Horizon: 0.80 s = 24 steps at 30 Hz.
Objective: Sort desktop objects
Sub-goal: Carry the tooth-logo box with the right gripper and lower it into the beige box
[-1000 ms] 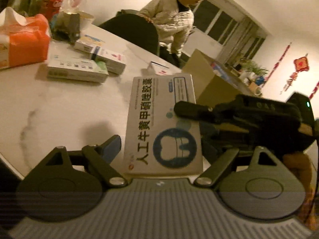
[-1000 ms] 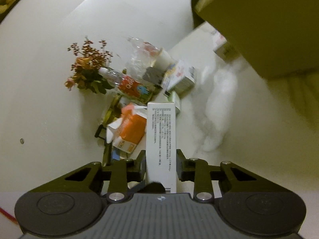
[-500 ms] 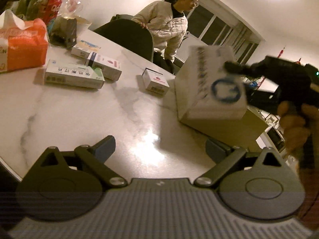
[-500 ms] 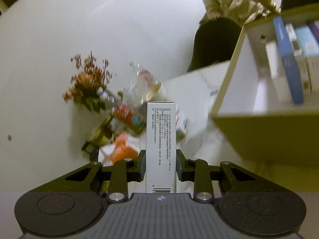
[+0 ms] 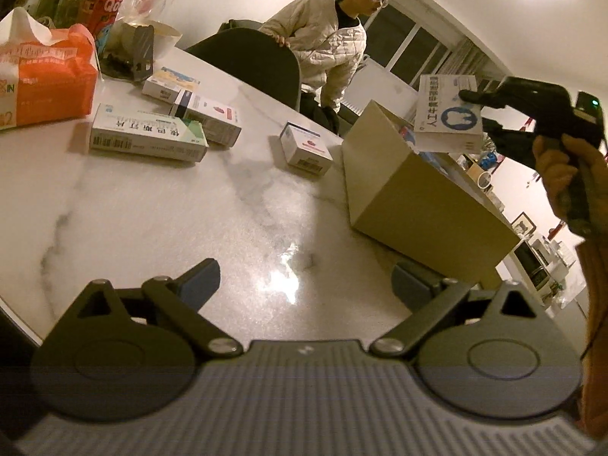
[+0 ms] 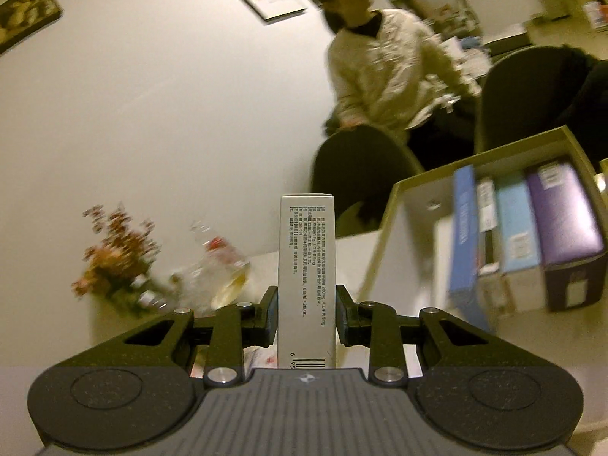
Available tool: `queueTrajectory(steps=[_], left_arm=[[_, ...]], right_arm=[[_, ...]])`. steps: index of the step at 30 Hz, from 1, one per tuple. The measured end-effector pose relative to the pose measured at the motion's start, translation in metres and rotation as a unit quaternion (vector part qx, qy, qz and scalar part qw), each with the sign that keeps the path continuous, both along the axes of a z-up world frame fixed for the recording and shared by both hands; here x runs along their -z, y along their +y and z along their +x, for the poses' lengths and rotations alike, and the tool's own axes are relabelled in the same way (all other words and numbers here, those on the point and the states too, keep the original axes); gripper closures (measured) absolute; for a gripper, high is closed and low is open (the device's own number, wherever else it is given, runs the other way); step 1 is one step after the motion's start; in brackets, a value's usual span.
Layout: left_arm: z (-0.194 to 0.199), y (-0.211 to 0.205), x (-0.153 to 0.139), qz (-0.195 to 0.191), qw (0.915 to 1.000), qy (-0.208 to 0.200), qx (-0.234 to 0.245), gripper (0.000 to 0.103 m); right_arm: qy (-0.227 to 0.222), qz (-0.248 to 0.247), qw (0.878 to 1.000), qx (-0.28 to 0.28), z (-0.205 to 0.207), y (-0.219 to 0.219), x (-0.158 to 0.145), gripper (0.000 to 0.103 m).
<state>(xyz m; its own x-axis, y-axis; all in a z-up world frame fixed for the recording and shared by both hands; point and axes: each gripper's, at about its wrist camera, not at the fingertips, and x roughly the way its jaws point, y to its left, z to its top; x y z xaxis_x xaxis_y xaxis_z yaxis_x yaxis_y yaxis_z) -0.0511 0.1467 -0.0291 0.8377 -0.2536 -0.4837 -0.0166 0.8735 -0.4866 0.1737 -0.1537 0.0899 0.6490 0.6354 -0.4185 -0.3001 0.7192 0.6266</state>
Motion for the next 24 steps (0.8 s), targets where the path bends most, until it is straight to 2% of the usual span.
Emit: queueTrajectory(steps=[5, 11, 24], left_arm=[[0.0, 0.001, -0.001, 0.002, 1.0, 0.003, -0.002, 0.004], [0.0, 0.005, -0.002, 0.003, 0.9999, 0.007, -0.009, 0.004], [0.0, 0.011, -0.001, 0.005, 0.9998, 0.015, -0.016, 0.004]], right_arm=[[0.005, -0.075, 0.996, 0.05, 0.028, 0.024, 0.007, 0.071], [0.025, -0.154, 0.986, 0.062, 0.062, 0.057, 0.023, 0.071], [0.038, -0.229, 0.969, 0.087, 0.11, 0.084, 0.063, 0.071]])
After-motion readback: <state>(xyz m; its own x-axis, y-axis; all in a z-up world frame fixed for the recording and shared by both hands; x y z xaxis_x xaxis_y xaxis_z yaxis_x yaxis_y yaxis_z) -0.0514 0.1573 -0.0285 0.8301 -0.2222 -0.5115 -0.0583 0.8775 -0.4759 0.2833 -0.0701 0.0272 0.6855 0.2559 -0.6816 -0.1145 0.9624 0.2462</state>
